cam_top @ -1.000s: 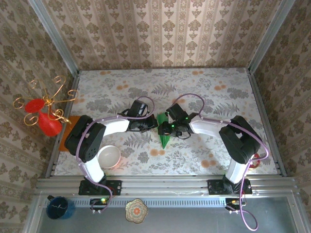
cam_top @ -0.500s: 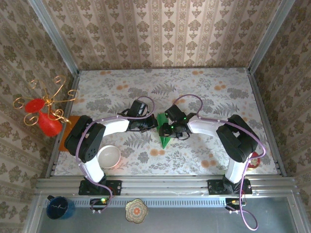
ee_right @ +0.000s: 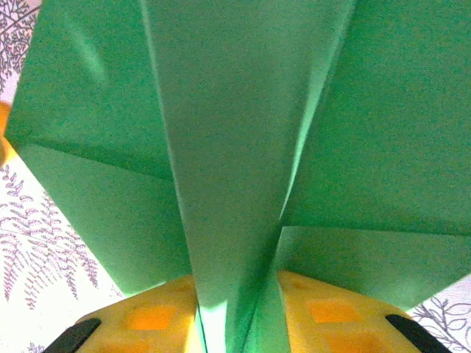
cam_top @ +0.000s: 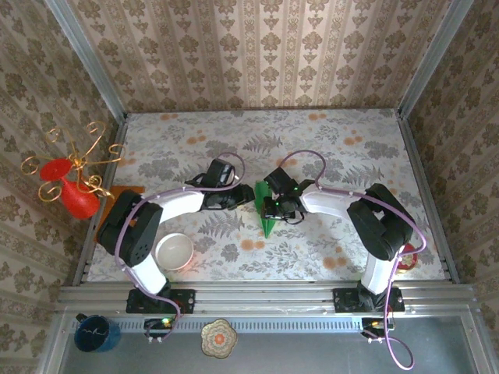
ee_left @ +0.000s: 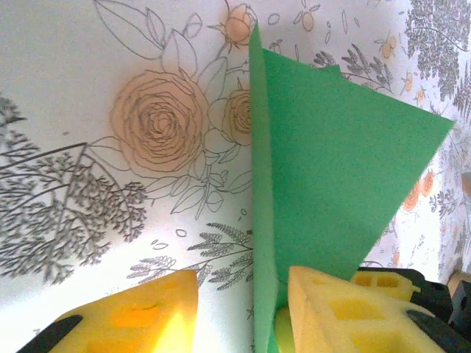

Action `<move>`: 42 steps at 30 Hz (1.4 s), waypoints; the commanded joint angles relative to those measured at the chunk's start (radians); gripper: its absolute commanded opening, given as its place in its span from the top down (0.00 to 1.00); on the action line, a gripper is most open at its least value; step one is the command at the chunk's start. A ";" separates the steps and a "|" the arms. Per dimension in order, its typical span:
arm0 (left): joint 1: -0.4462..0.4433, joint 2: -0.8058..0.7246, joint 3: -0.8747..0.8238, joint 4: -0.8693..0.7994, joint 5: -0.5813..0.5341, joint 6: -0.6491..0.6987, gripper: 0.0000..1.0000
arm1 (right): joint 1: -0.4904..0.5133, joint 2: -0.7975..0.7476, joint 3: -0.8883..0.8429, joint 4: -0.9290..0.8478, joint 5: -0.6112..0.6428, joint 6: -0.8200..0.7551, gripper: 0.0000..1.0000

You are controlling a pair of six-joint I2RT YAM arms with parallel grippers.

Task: Fold a paper plane with a square sheet of paper (pick it up from the middle)
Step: Move the paper plane to the top-center of the table.

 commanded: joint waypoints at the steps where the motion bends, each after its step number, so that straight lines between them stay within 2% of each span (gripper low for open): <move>1: 0.018 -0.045 0.008 -0.092 -0.073 0.032 0.57 | 0.008 0.019 0.037 -0.060 0.050 0.000 0.70; 8: 0.031 -0.080 0.021 -0.240 -0.215 0.080 0.46 | 0.008 0.029 0.055 -0.077 0.057 -0.003 0.69; 14: 0.049 -0.114 0.015 -0.292 -0.278 0.106 0.37 | 0.008 0.026 0.090 -0.140 0.104 -0.028 0.79; 21: 0.071 -0.173 0.001 -0.337 -0.352 0.150 0.18 | -0.009 -0.004 0.158 -0.229 0.226 -0.116 0.90; 25: 0.080 -0.215 -0.012 -0.357 -0.392 0.177 0.10 | -0.056 -0.002 0.195 -0.258 0.230 -0.172 0.92; 34: 0.106 -0.253 -0.047 -0.363 -0.407 0.190 0.05 | -0.210 0.142 0.378 -0.287 0.160 -0.314 0.91; 42: 0.106 -0.232 -0.042 -0.351 -0.372 0.175 0.04 | -0.260 0.306 0.565 -0.364 0.209 -0.378 0.87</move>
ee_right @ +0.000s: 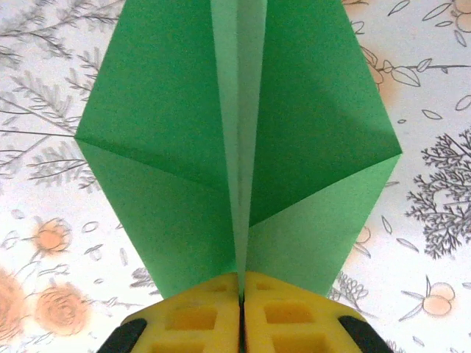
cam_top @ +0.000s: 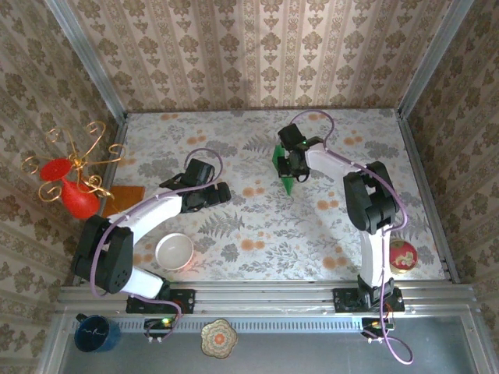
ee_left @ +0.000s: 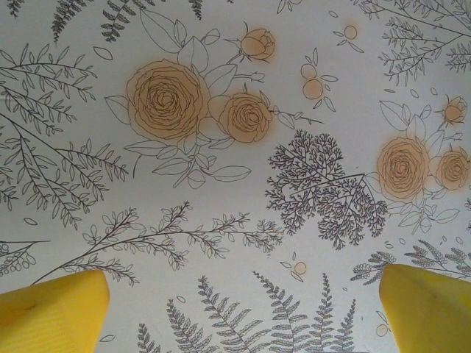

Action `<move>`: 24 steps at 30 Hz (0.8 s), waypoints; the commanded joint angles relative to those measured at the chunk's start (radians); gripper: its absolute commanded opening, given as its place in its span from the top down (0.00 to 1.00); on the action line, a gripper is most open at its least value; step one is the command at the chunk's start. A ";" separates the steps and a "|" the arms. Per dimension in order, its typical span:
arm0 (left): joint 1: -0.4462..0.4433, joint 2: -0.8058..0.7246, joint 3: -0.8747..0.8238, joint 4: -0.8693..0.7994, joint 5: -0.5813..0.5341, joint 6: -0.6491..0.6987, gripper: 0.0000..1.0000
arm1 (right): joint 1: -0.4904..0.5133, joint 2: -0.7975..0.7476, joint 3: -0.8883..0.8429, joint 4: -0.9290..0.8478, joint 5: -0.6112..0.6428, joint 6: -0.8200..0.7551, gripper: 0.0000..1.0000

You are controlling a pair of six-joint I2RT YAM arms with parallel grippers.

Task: Fold a paper plane with a square sheet of paper (pick it up from the middle)
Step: Move the paper plane to the top-center of the table.

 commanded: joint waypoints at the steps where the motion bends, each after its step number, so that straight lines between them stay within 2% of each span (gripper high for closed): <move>1: 0.006 0.005 -0.003 -0.010 0.014 0.003 0.04 | -0.006 0.047 0.067 -0.093 0.046 -0.045 0.86; 6: 0.004 0.006 -0.004 -0.007 0.019 -0.002 0.04 | -0.006 0.070 0.078 -0.111 0.051 -0.027 0.78; 15: 0.004 0.019 -0.001 0.000 0.029 -0.007 0.02 | -0.007 0.093 0.064 -0.099 0.019 0.002 0.77; 24: 0.002 0.016 -0.004 0.000 0.032 -0.006 0.01 | -0.006 0.123 0.074 -0.095 0.040 0.013 0.75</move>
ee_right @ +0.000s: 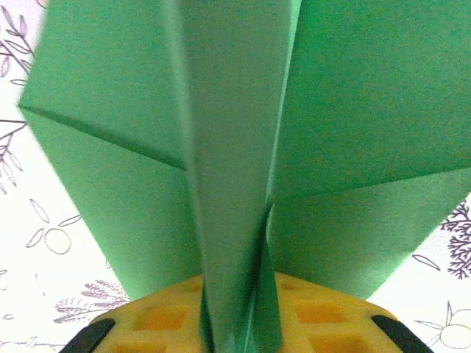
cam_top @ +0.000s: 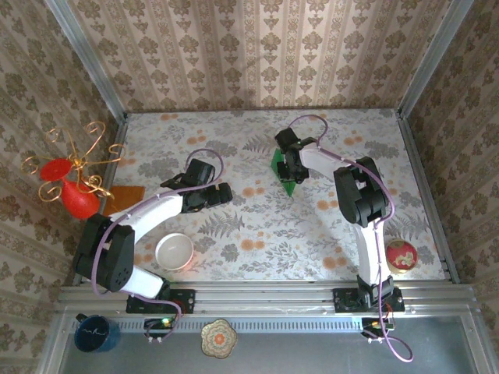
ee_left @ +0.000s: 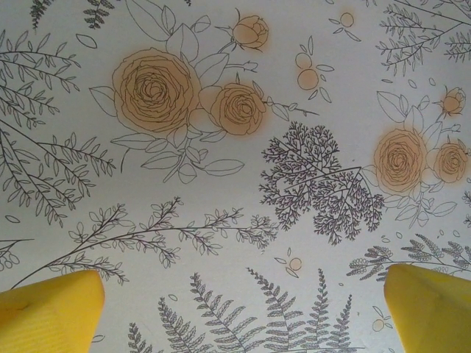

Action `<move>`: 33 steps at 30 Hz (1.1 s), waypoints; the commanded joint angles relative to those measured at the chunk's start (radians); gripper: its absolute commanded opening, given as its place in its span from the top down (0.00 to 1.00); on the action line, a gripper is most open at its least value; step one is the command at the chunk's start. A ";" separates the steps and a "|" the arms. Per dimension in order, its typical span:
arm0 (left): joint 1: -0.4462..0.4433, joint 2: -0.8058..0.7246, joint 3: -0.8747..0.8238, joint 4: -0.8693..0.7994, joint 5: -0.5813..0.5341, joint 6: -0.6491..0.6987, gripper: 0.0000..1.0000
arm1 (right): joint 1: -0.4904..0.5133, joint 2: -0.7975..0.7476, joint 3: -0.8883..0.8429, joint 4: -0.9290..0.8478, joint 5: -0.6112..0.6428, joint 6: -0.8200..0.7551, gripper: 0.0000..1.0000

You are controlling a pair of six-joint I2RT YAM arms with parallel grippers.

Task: Fold a paper plane with a square sheet of paper (pick it up from the middle)
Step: Move the paper plane to the top-center of the table.

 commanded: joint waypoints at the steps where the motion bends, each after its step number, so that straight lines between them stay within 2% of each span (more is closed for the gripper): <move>1: 0.004 0.001 -0.004 -0.005 0.007 -0.006 0.01 | -0.003 0.029 0.020 -0.024 0.018 0.020 0.75; 17: 0.004 0.002 0.014 -0.021 0.001 0.004 0.00 | -0.005 0.101 0.045 -0.008 0.115 -0.027 0.60; 33: 0.004 -0.007 0.045 -0.053 -0.004 0.011 0.00 | -0.049 0.209 0.210 0.021 0.036 0.036 0.60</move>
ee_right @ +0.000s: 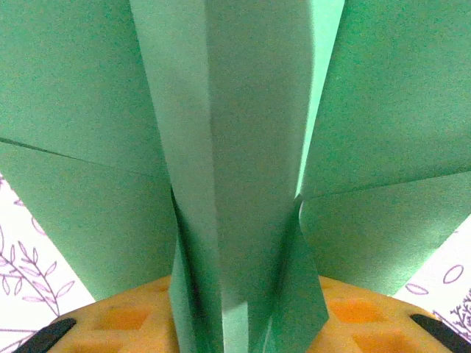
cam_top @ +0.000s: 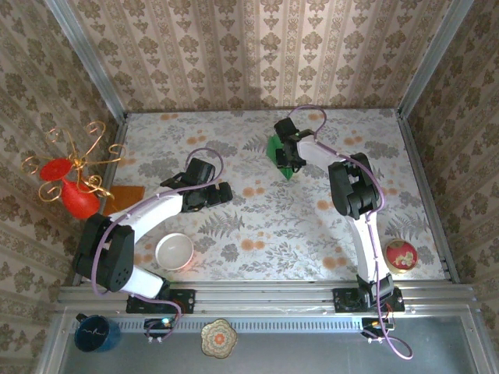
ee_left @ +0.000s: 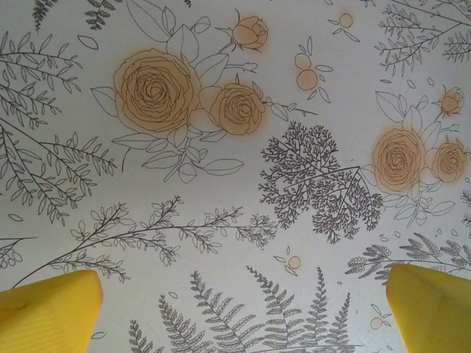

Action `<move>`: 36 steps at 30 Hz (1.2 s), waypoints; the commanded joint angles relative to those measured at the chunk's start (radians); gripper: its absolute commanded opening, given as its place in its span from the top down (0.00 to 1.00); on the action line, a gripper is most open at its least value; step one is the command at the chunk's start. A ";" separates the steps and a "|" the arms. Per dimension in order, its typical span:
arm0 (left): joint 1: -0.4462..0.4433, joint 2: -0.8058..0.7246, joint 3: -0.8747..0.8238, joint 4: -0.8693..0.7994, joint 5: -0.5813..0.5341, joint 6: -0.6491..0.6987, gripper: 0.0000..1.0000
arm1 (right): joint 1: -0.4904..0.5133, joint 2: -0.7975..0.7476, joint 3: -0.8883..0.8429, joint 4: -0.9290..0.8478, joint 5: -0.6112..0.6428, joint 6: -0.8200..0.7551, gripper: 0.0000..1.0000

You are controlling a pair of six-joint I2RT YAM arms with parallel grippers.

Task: Fold a paper plane with a square sheet of paper (pick it up from the middle)
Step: Move the paper plane to the top-center of the table, then reset both arms

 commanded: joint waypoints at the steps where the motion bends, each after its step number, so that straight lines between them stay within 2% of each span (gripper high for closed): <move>1: 0.003 -0.010 0.034 -0.033 -0.004 0.012 0.00 | -0.008 0.056 -0.001 -0.023 -0.042 0.024 0.59; 8: 0.004 -0.054 0.056 -0.048 -0.030 0.047 0.00 | -0.009 -0.041 0.029 -0.047 -0.075 -0.002 0.57; 16: 0.035 -0.176 0.088 -0.080 -0.191 0.206 0.00 | -0.020 -0.235 0.009 -0.092 -0.065 -0.023 0.45; 22: 0.121 -0.283 0.027 0.012 -0.290 0.273 0.00 | -0.060 -0.510 -0.253 0.037 0.036 0.000 0.31; 27: 0.163 -0.356 -0.097 0.151 -0.411 0.354 0.00 | -0.135 -0.801 -0.594 0.236 0.190 0.026 0.19; 30: 0.213 -0.382 -0.154 0.185 -0.425 0.386 0.00 | -0.179 -0.969 -0.794 0.353 0.292 0.021 0.09; 36: 0.276 -0.416 -0.283 0.317 -0.449 0.502 0.00 | -0.222 -1.172 -1.123 0.578 0.433 -0.066 0.04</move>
